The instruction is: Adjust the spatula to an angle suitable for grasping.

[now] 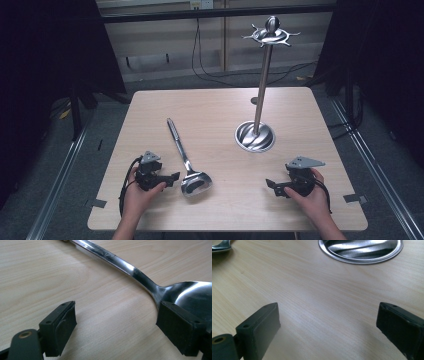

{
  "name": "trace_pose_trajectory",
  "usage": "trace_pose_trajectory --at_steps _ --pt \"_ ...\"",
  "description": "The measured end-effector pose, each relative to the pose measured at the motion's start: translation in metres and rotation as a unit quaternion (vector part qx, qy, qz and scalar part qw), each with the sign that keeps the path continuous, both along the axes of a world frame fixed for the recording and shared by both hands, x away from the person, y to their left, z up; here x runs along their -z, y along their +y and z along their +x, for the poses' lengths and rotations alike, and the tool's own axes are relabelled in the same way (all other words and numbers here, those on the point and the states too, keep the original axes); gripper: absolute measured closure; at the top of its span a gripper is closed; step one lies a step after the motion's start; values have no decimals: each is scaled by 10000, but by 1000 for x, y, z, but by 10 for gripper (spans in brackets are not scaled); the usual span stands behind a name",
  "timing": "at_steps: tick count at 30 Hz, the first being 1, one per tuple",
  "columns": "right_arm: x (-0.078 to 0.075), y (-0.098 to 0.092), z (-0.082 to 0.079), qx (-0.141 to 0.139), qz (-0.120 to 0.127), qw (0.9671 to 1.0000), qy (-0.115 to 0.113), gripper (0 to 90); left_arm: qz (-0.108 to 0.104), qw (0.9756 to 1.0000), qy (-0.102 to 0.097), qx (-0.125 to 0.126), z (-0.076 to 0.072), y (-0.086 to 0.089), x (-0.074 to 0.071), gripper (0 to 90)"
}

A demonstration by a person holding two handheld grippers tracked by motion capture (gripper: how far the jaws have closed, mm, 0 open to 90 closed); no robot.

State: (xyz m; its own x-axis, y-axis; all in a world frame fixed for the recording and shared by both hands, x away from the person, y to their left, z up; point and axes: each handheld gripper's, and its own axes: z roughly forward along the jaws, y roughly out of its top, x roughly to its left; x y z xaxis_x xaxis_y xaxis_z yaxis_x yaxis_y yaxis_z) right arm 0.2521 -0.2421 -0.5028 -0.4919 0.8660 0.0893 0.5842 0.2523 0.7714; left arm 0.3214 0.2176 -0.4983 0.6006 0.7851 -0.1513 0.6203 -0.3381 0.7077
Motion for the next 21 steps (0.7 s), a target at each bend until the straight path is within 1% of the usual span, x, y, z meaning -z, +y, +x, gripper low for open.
trace_pose_trajectory --at_steps 2,3,6,8,9,11,12,13,14,15,16,17,18,19,20,21 --pt "0 0 0 2 1 10000 5 46 3 10000 -18 -26 0 -1 0 159" --pt "0 0 0 2 5 10000 24 46 32 10000 -2 -15 0 -1 0 160" --pt "-1 0 -1 -1 21 10000 10 46 31 10000 7 -16 0 -2 -1 167" --pt "-2 0 -2 29 55 10000 4 46 48 10000 14 -11 0 -3 -1 188" --pt "-3 0 -2 33 65 10000 12 46 98 10000 10 -5 1 -3 -2 193" --pt "-3 0 -2 27 69 10000 2 46 58 10000 40 -40 1 -3 -3 221" --pt "-3 0 -2 13 67 10000 -14 46 120 9999 62 -37 2 -3 -4 221" --pt "-3 0 -2 29 65 10000 12 46 122 9999 51 -88 2 -2 -5 261" --pt "-4 0 -2 39 94 9999 -14 46 115 9999 40 -119 3 -1 -6 377" --pt "-4 0 -2 39 94 9999 -14 46 125 9998 57 -136 4 -1 -7 377" --pt "-4 -1 -2 35 105 9999 -26 46 153 9997 61 -151 5 0 -8 489" --pt "-4 -1 -2 35 105 9999 -26 46 99 9996 73 -245 5 -1 -8 489" --pt "-4 -1 -3 41 116 9999 -17 46 151 9993 172 -296 9 -2 -10 567" --pt "-4 -1 -3 41 116 9999 -17 46 151 9993 172 -296 9 -2 -10 591" --pt "-4 0 -3 49 125 9999 -21 46 114 9990 227 -377 11 -4 -10 591" --pt "-4 0 -3 41 117 9999 -25 47 191 9988 265 -374 15 -5 -11 622"
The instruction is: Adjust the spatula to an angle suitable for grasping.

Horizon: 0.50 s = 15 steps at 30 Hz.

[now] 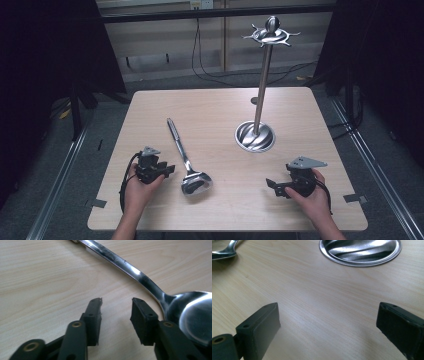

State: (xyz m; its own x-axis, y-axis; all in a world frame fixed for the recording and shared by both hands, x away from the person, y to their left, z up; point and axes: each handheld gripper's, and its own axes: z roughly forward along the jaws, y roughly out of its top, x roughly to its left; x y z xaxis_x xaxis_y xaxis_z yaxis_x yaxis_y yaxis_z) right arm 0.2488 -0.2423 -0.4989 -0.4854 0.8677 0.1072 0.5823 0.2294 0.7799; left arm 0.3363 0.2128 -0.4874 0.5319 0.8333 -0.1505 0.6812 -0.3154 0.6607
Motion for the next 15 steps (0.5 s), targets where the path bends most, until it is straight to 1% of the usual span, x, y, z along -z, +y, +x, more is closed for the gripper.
trace_pose_trajectory --at_steps 3,5,6,7,8,9,10,11,14,15 --pt "0 0 0 8 5 10000 -8 47 131 9999 47 -75 11 -11 -4 688" --pt "-1 1 0 5 15 10000 -25 47 225 9996 135 -63 17 -18 -5 765" --pt "-1 1 -1 -8 23 10000 -30 47 252 9995 168 -46 20 -21 -5 797" --pt "-1 1 -1 -19 25 10000 -33 47 251 9994 233 -35 22 -25 -5 850" --pt "-1 2 -1 -18 25 10000 -24 47 295 9993 250 8 24 -28 -6 876" --pt "-1 2 -1 -35 20 10000 -14 47 335 9992 223 27 26 -32 -5 883" --pt "-1 2 -1 -37 22 10000 -14 47 375 9989 272 66 28 -35 -5 900" --pt "-1 3 -1 -43 30 10000 -5 47 313 9991 295 7 30 -39 -4 900" --pt "-1 3 -1 -47 30 10000 -6 47 410 9985 331 -142 39 -39 -3 900" --pt "-1 3 -1 -52 33 10000 -5 47 490 9980 347 -193 43 -38 -3 900"
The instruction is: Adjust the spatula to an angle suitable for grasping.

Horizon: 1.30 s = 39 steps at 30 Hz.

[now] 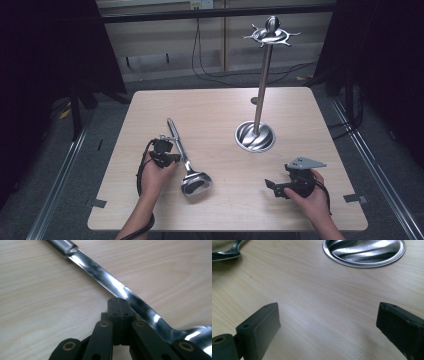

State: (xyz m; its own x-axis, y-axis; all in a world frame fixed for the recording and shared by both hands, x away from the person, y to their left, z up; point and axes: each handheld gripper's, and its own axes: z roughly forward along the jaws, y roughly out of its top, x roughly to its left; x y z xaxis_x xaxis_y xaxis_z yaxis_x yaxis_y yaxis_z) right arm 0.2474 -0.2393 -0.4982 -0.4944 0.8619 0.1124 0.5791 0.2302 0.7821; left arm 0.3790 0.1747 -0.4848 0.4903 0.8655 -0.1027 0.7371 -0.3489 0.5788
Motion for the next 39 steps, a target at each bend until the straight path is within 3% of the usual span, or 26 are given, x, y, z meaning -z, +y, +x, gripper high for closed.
trace_pose_trajectory --at_steps 6,14,30,31,36,39 --pt "-2 2 0 -46 18 10000 -34 47 149 9994 -40 -317 21 7 3 900" --pt "-2 2 1 -91 21 9999 -51 47 214 9991 -112 -342 38 -2 4 900" --pt "-2 4 2 -131 8 9999 -22 48 163 9995 -30 263 50 -56 0 887" --pt "-2 3 2 -157 -18 9999 -40 48 168 9994 47 285 50 -59 -1 886" --pt "-2 3 1 -182 -25 9998 -49 48 40 9995 34 320 50 -70 0 885" --pt "-3 3 1 -166 -11 9998 -96 48 133 9989 83 445 50 -71 -1 878"
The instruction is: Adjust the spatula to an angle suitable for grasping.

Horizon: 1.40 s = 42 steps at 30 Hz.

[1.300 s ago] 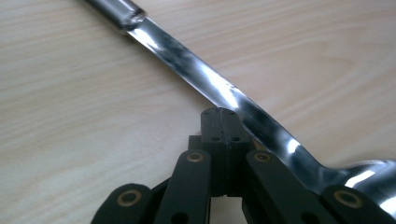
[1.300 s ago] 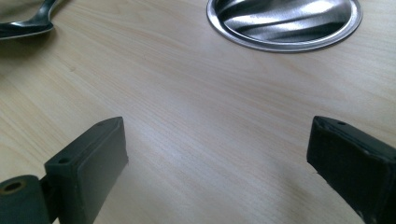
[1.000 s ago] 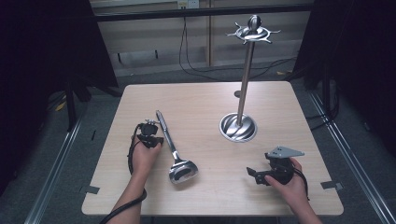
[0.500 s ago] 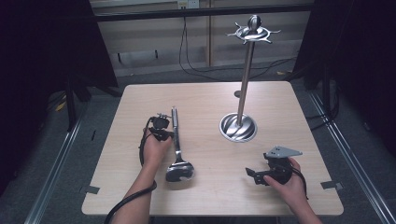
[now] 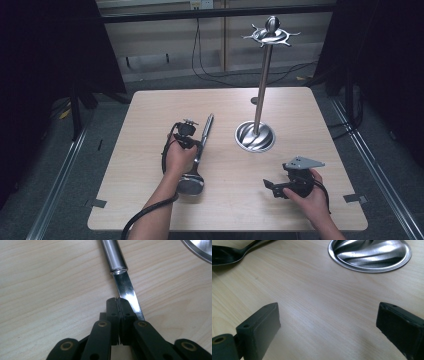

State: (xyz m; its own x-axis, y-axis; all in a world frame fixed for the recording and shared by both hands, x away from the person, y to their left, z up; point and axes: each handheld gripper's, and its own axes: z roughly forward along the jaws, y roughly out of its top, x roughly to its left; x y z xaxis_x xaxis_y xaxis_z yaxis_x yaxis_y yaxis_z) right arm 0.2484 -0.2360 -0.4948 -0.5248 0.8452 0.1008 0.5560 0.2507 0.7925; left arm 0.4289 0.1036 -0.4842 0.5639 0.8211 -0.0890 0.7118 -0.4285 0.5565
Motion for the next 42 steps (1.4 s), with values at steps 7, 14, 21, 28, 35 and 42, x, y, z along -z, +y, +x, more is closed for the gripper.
trace_pose_trajectory --at_steps 7,14,21,28,35,42 --pt "-2 0 -1 13 7 10000 7 48 96 9999 56 -27 3 1 -13 812" --pt "-1 2 -1 -46 -32 10000 1 48 79 9997 220 4 -1 -1 -23 686" --pt "-3 4 -1 -65 -46 10000 -40 48 207 9985 501 -84 1 -8 -27 607" --pt "-1 6 -1 -116 -64 9999 -14 49 330 9975 606 -152 1 -14 -20 555" --pt "0 6 -1 -110 -50 9999 -21 49 506 9963 684 -82 2 -22 -14 557" --pt "0 6 -1 -112 -51 9999 -7 49 690 9941 826 -131 5 -27 -9 582"
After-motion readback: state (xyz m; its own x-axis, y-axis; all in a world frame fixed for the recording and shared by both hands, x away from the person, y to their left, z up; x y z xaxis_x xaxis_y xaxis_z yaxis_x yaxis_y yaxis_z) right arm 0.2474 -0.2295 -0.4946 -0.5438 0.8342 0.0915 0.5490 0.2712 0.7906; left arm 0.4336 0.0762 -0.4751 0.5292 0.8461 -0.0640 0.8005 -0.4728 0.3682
